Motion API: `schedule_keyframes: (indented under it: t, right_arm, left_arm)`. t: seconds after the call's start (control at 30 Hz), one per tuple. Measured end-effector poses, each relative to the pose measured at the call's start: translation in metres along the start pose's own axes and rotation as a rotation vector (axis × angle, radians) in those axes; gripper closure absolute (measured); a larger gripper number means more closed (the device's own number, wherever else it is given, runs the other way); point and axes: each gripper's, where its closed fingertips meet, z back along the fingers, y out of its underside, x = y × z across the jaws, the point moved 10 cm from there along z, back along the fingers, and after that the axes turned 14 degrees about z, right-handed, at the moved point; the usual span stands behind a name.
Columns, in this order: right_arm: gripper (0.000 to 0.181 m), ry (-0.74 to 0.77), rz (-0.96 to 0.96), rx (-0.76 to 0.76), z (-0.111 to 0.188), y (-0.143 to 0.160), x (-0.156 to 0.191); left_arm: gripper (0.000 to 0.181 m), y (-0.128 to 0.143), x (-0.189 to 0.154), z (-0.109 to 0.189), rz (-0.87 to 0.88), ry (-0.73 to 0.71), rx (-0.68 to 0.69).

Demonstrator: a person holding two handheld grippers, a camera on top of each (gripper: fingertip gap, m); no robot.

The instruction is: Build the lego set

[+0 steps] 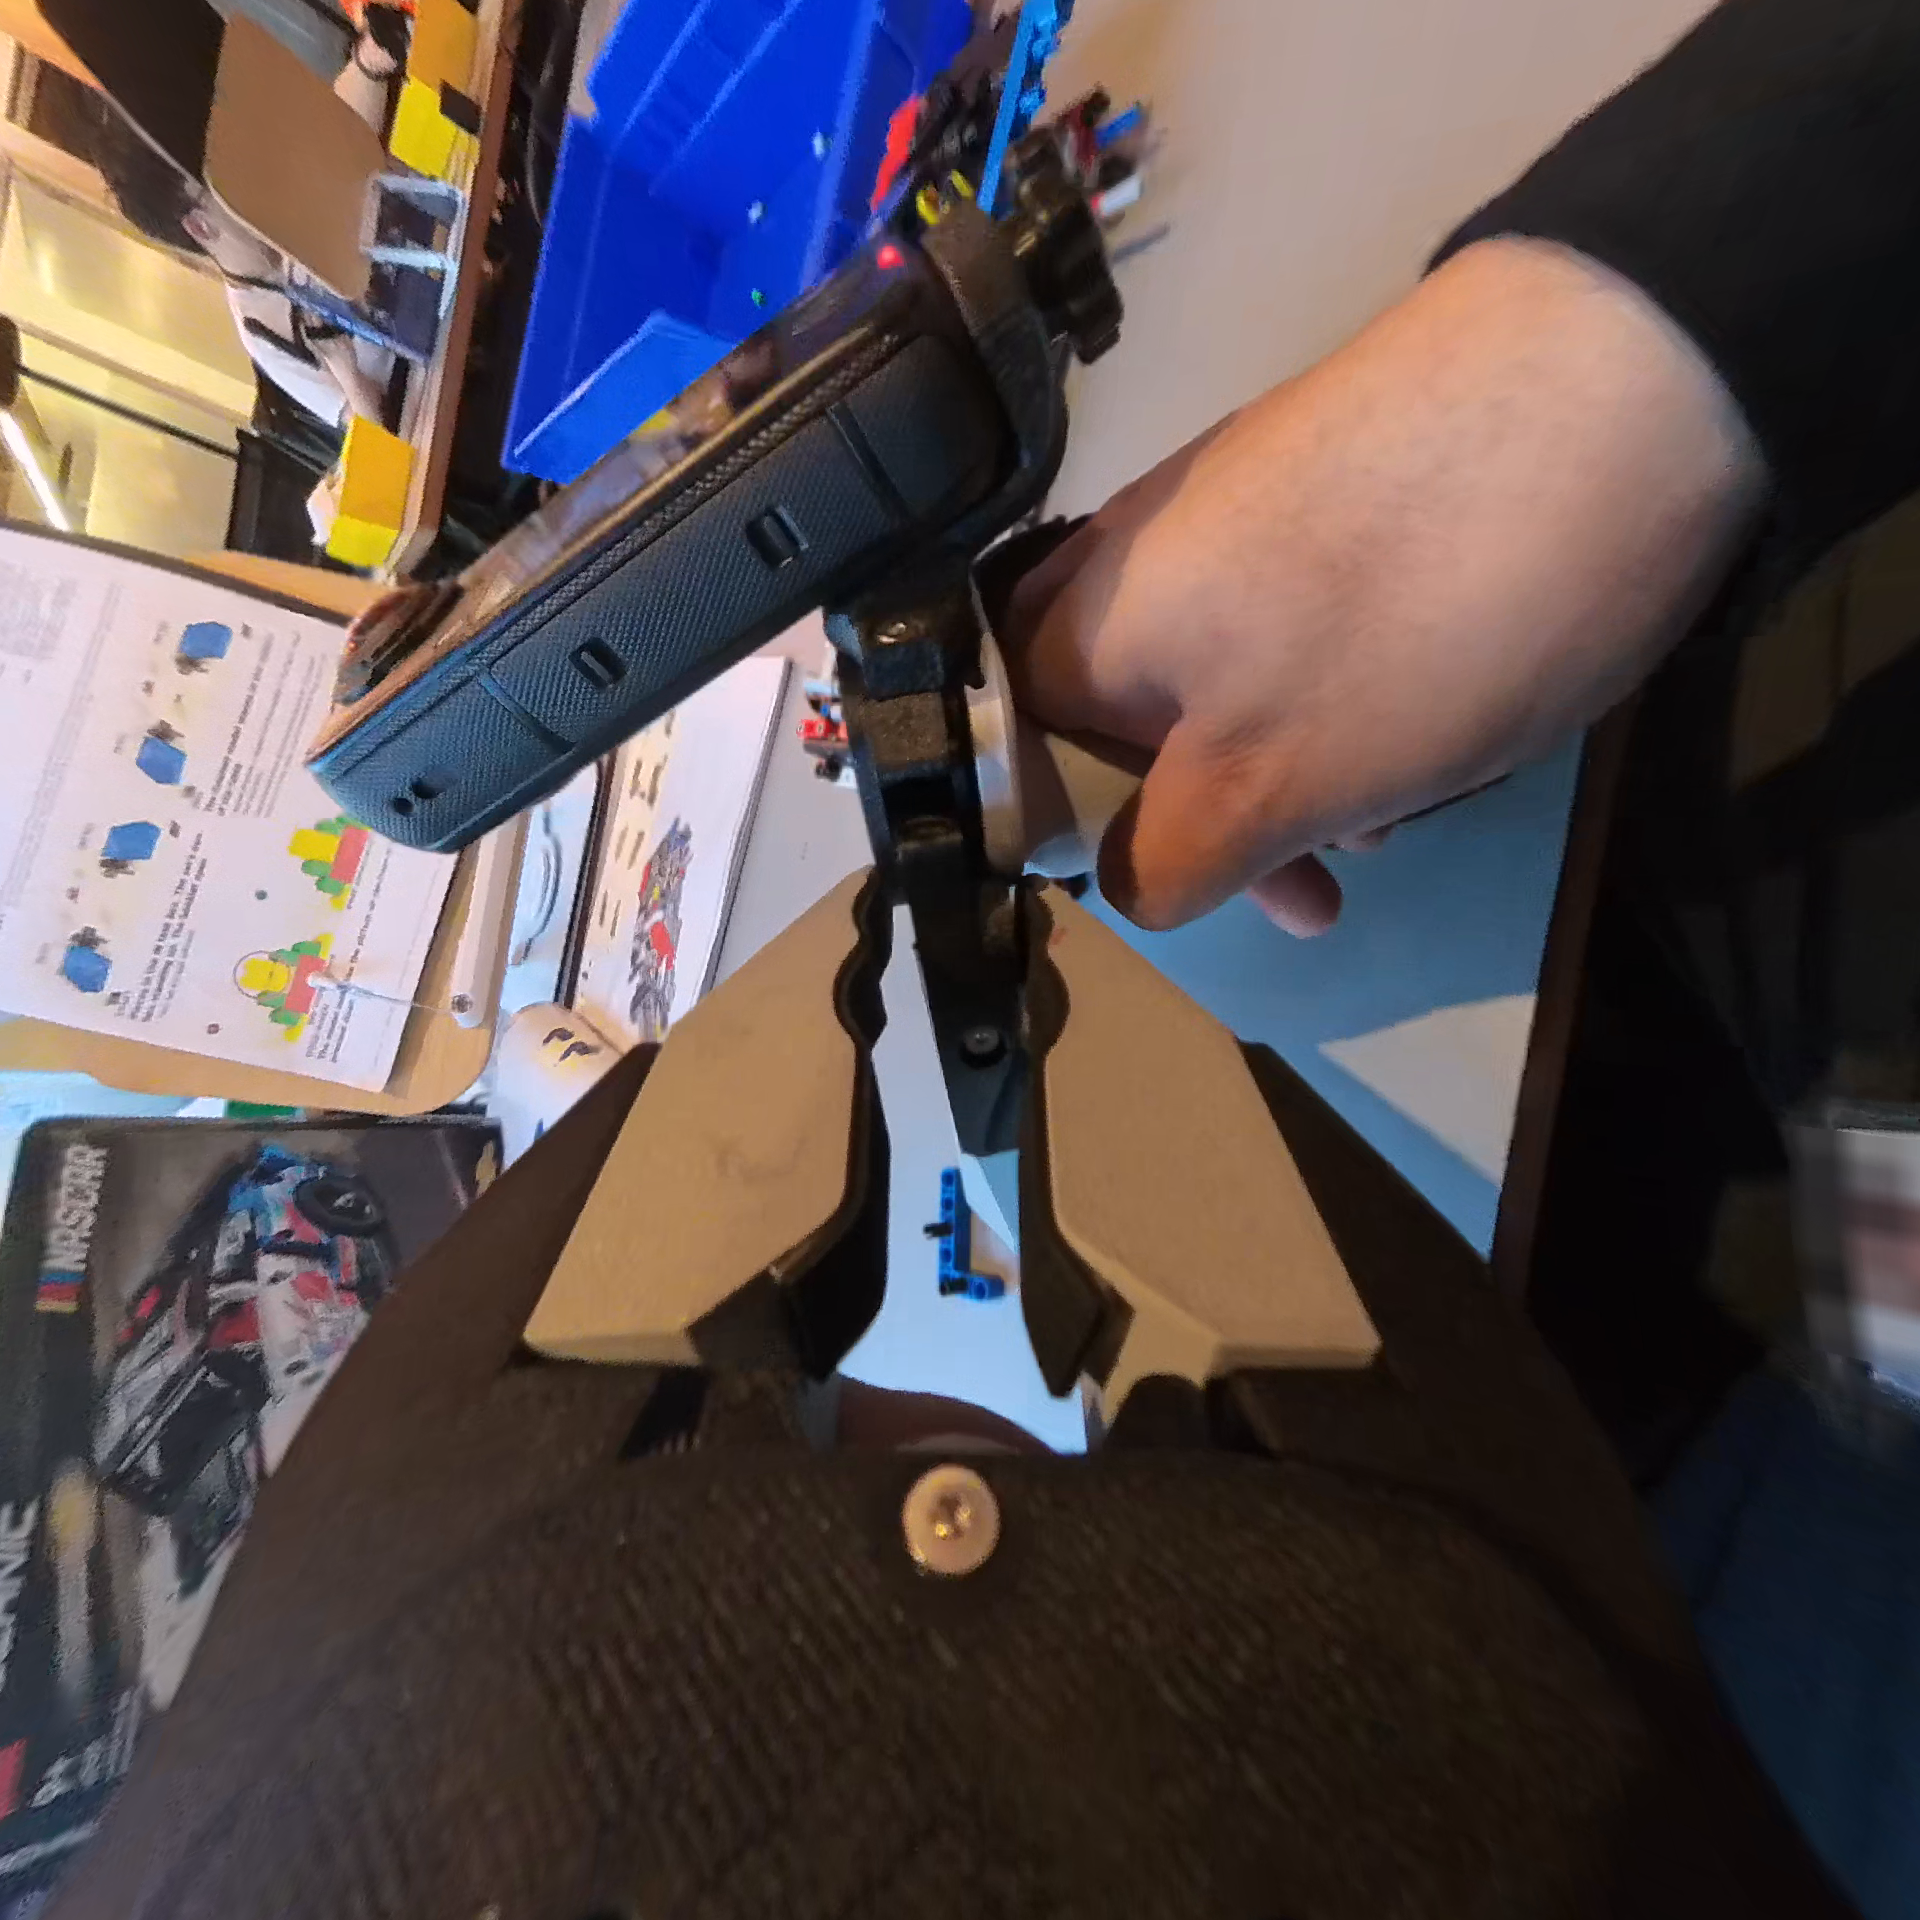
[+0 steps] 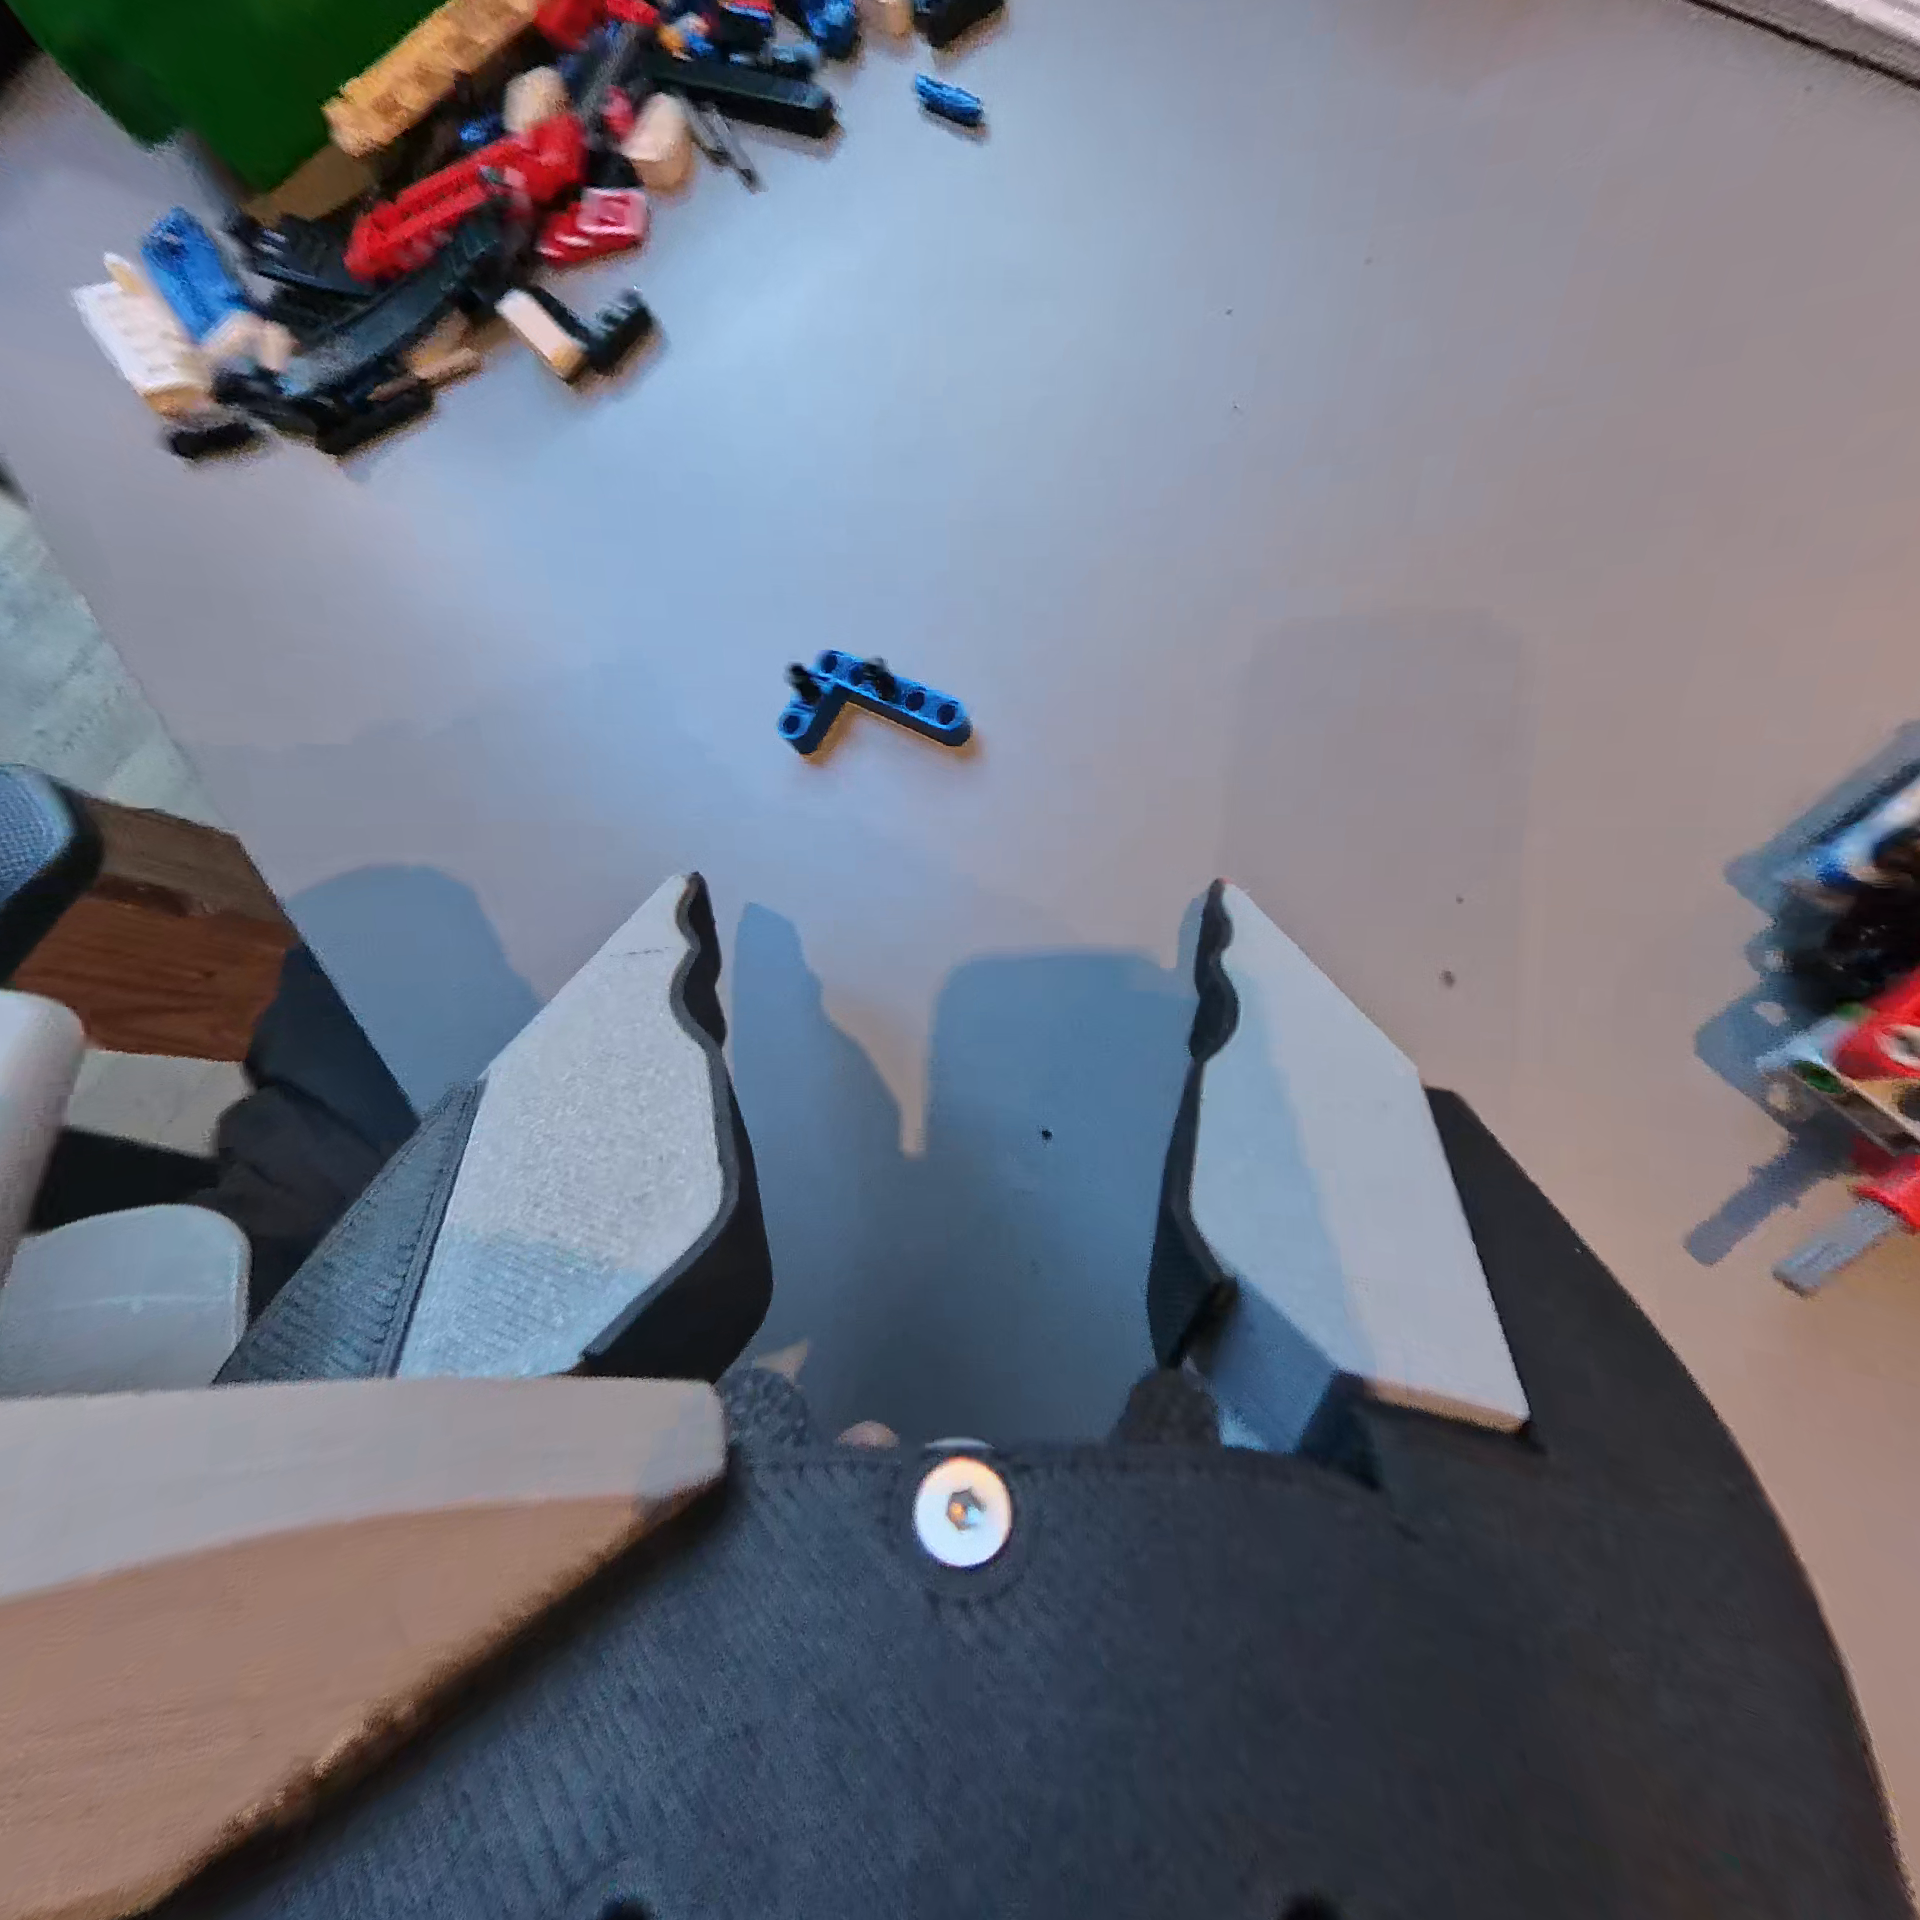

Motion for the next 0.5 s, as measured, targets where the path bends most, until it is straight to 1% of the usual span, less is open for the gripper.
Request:
schedule_keyframes:
  t: [0.03,0.07,0.13,0.2,0.27,0.33,0.4,0.47,0.5]
  right_arm:
    - [0.090,0.029,-0.001,0.007,0.002,-0.001,0.000]
    - [0.094,0.025,-0.017,-0.001,0.003,-0.002,0.000]
    - [0.108,-0.052,-0.072,-0.008,0.000,-0.003,0.002]
    - [0.117,-0.132,-0.095,-0.015,-0.002,-0.003,0.005]
    - [0.121,-0.156,-0.086,-0.020,-0.002,-0.002,0.007]
    - [0.118,-0.118,-0.069,-0.004,-0.003,0.000,0.006]
    - [0.130,-0.057,-0.029,0.019,-0.004,0.000,0.003]
    - [0.125,-0.061,-0.036,0.015,-0.004,-0.002,0.003]
    - [0.118,-0.051,-0.030,0.012,-0.004,-0.002,0.003]
  left_arm:
    - [0.160,0.001,0.001,0.001,-0.007,-0.001,-0.024]
    - [0.160,0.001,0.003,0.001,-0.015,0.005,-0.034]
    - [0.160,0.003,0.006,0.000,0.002,0.018,-0.041]
    - [0.160,0.003,0.003,0.001,0.024,-0.002,-0.040]
    - [0.160,0.003,-0.002,0.002,0.041,-0.035,-0.037]
    - [0.161,0.003,-0.004,0.000,0.042,-0.050,-0.022]
    - [0.161,0.003,-0.004,0.000,0.025,-0.066,0.000]
    - [0.161,0.003,-0.002,0.000,0.038,-0.058,0.003]
    - [0.161,0.003,-0.002,0.001,0.045,-0.059,0.002]
